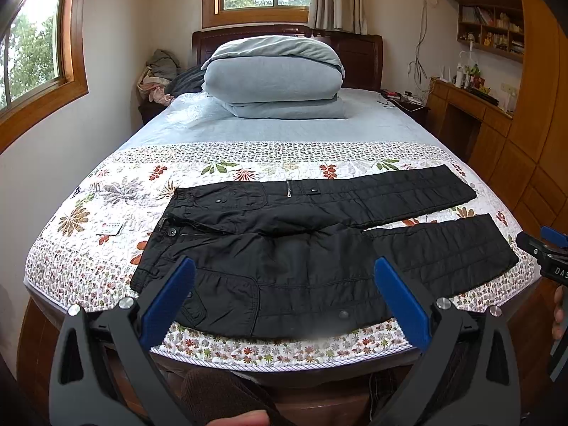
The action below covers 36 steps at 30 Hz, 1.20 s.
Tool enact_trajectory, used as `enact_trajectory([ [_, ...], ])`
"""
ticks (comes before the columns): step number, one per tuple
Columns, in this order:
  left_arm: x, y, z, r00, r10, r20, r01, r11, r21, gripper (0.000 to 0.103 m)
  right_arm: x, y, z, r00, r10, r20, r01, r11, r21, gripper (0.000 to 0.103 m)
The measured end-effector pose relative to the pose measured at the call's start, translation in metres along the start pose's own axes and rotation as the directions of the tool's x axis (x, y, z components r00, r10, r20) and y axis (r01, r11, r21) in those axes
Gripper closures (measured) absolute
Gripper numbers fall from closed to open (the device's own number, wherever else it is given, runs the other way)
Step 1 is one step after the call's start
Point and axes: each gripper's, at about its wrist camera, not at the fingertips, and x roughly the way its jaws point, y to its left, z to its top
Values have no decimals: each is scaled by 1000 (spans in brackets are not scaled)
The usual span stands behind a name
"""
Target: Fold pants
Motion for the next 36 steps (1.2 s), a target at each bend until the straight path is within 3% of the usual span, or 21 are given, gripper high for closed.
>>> enact_trajectory([
  [36,-1,-3,1,1000,6,-2,-6,1000,7,2,0,3,0,1000,2,-2,-2,1000,-1,3],
])
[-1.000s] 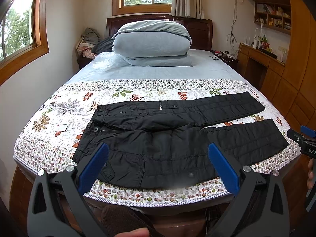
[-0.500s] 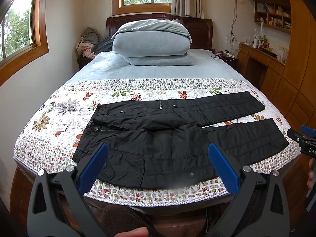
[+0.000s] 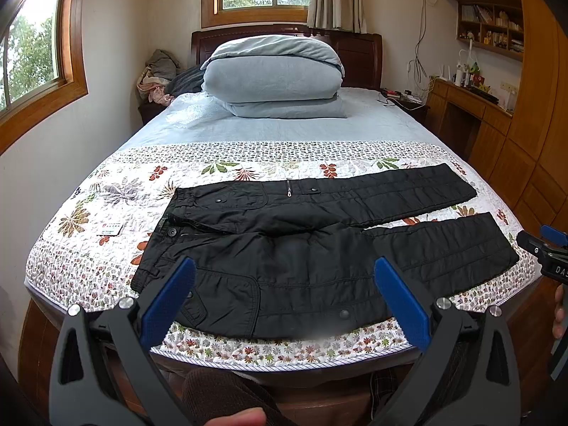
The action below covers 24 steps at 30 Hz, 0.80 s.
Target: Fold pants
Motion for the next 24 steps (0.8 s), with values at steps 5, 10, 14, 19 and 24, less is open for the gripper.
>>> enact_trajectory([
  [5,0,0,0,1000,0,0,0,1000,0,2,0,0,0,1000,0,0,0,1000,1,3],
  [10,0,0,0,1000,0,-1,0,1000,1,2,0,0,0,1000,-1,0,1,1000,0,3],
  [14,0,0,0,1000,0,0,0,1000,0,2,0,0,0,1000,0,0,0,1000,0,3],
  [19,0,1,0,1000,0,-1,0,1000,0,2,0,0,0,1000,2,0,-2,1000,0,3],
  [24,0,0,-1,1000,1,-1,-1,1000,0,2,0,0,0,1000,4,-4,-4,1000,1,3],
])
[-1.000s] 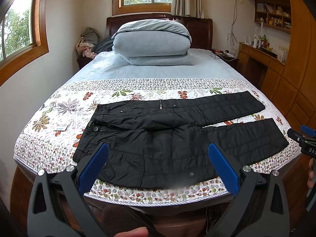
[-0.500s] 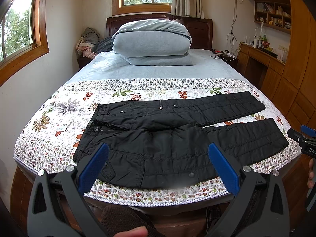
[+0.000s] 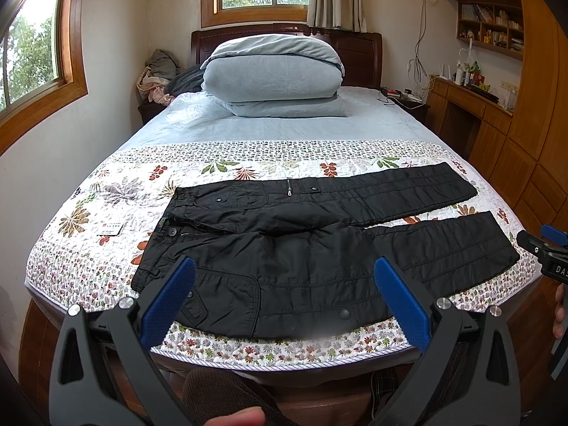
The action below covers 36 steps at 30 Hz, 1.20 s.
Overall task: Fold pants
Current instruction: 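Grasp the pant leg hems with the left and right grippers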
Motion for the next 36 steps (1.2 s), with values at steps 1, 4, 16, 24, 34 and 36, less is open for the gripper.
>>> enact_trajectory([
  [1,0,0,0,1000,0,0,0,1000,0,2,0,0,0,1000,0,0,0,1000,0,3],
  [4,0,1,0,1000,-1,-2,1,1000,1,2,0,0,0,1000,0,0,0,1000,1,3],
  [16,33,25,4,995,-80,-56,77,996,-52,2,20,-28,19,998,52,-16,-53,999,-2,3],
  [24,127,47,62,967,-55,-250,54,998,-8,2,87,-67,120,992,-106,-67,97,988,-123,3],
  [34,323,153,109,755,-222,-617,36,953,-299,2,305,-186,229,895,-77,-439,62,997,-50,3],
  [36,361,189,111,713,-234,-661,-35,930,-367,2,343,-205,235,870,-44,-491,41,999,-17,3],
])
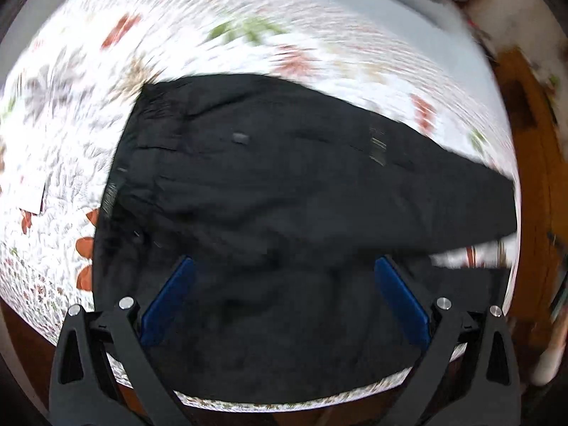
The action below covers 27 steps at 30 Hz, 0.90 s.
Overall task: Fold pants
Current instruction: 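Grasp the pant leg hems with the left and right grippers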
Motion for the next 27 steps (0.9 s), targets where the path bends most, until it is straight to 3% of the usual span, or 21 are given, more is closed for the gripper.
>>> enact_trajectory([
  [3,21,41,45,998,10,-57,-16,995,-102,2,54,-24,30,995,38,-93,-36,999,31,3],
  [6,38,74,76,992,57,-110,-75,984,-163,2,99,-38,48,989,7,-146,-4,1000,17,3],
  [14,59,133,114,990,12,-142,-55,952,-301,2,165,-69,84,983,17,-185,-9,999,41,3],
  [16,68,134,122,988,9,-154,-55,953,-299,2,176,-72,91,982,14,-189,-4,999,53,3],
  [23,90,113,138,969,104,-226,-153,965,-211,2,210,-60,102,976,-63,-210,66,998,6,3],
  [27,94,95,143,961,125,-245,-168,973,-161,4,212,-57,98,982,-77,-171,77,997,-7,3],
])
